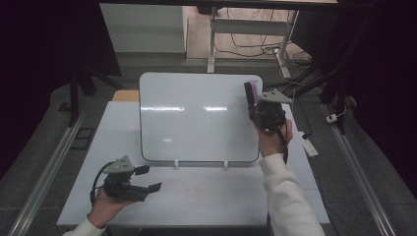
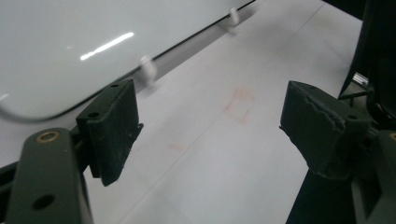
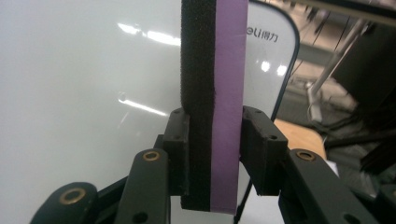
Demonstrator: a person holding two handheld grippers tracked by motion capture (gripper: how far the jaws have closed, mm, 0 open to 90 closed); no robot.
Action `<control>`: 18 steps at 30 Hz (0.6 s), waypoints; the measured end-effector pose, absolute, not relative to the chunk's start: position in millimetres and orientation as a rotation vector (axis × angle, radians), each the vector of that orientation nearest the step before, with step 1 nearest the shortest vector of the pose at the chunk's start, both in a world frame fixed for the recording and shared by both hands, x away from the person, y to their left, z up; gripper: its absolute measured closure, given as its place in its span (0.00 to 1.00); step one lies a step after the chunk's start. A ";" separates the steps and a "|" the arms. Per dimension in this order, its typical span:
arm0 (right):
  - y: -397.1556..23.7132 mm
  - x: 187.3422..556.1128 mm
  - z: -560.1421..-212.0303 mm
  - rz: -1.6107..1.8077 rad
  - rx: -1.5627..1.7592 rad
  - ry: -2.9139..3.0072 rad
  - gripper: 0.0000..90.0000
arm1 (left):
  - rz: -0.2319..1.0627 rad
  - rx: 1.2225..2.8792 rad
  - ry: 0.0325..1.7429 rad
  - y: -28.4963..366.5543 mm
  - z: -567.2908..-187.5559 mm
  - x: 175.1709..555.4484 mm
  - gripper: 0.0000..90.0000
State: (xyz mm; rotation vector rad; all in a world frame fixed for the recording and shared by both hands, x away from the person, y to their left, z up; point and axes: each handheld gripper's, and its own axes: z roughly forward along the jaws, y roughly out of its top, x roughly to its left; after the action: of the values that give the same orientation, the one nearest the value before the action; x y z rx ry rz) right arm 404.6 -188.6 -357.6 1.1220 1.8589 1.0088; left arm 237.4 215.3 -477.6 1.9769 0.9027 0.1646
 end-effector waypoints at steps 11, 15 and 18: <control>-190.7 409.4 -359.7 1.072 1.108 1.832 0.58 | 0.187 1.948 0.959 237.7 -485.2 228.5 0.22; -210.5 380.2 -367.5 1.186 1.060 1.857 0.52 | 0.212 1.952 0.975 241.3 -489.0 227.8 0.22; -230.6 354.4 -385.5 1.254 1.038 1.904 0.49 | 0.214 1.955 0.993 243.7 -493.3 229.4 0.22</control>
State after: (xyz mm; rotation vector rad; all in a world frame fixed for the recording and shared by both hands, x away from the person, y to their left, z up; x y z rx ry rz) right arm 354.4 -230.6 -385.5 1.0383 1.9040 1.2541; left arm 229.4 243.7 -493.3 1.9551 0.9934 0.2141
